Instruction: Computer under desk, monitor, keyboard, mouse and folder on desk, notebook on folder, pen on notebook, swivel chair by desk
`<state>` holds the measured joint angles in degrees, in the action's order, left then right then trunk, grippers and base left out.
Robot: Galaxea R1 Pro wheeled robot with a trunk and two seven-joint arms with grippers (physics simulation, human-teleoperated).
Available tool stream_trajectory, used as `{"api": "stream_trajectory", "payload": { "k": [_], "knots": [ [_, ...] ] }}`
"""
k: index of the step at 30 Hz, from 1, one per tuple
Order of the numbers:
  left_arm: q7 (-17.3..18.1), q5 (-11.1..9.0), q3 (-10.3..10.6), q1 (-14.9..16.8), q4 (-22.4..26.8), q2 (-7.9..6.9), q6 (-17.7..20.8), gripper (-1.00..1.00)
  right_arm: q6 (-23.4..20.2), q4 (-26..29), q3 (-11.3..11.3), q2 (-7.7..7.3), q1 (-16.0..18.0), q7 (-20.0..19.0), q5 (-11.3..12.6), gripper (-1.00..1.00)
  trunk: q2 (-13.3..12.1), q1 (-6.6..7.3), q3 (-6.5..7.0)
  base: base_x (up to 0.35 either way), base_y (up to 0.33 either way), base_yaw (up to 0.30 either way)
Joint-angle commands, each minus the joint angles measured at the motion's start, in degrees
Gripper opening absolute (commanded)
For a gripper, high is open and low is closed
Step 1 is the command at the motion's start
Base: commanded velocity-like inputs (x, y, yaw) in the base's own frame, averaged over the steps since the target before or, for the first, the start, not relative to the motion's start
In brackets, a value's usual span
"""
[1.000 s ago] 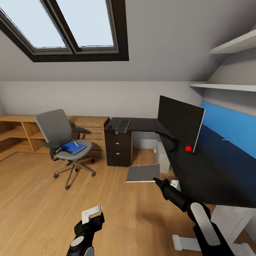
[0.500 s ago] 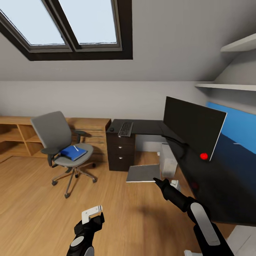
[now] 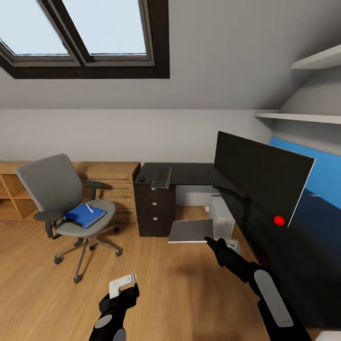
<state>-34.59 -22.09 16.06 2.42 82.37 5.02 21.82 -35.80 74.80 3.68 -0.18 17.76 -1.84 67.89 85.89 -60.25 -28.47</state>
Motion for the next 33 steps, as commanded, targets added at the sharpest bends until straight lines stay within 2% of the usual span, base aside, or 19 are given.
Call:
{"api": "stream_trajectory", "payload": {
  "k": [1,11,22,33],
  "knots": [
    [-0.45,-0.41,0.09,0.04,0.07,-0.01,0.15,1.00,-0.32,0.00,0.10,0.01,0.05,-0.23,0.04,-1.00,-0.39,0.20,0.12,0.317,0.006,-0.005],
    [-0.48,-0.41,0.11,0.04,0.07,-0.01,0.15,1.00,-0.34,-0.01,0.14,-0.01,0.06,-0.27,0.05,-1.00,-4.40,2.39,1.92,0.325,0.001,-0.001],
    [-0.40,-0.41,0.11,0.04,0.07,-0.01,0.15,1.00,-0.32,-0.01,0.15,0.01,0.01,-0.27,0.05,-1.00,-4.40,2.39,1.92,0.329,0.019,-0.010],
    [-0.39,-0.41,0.11,0.04,0.07,-0.01,0.15,1.00,-0.39,-0.01,0.96,-0.03,0.06,-0.32,0.05,-1.00,-4.40,2.39,1.92,0.329,0.086,-0.138]
  ]
}}
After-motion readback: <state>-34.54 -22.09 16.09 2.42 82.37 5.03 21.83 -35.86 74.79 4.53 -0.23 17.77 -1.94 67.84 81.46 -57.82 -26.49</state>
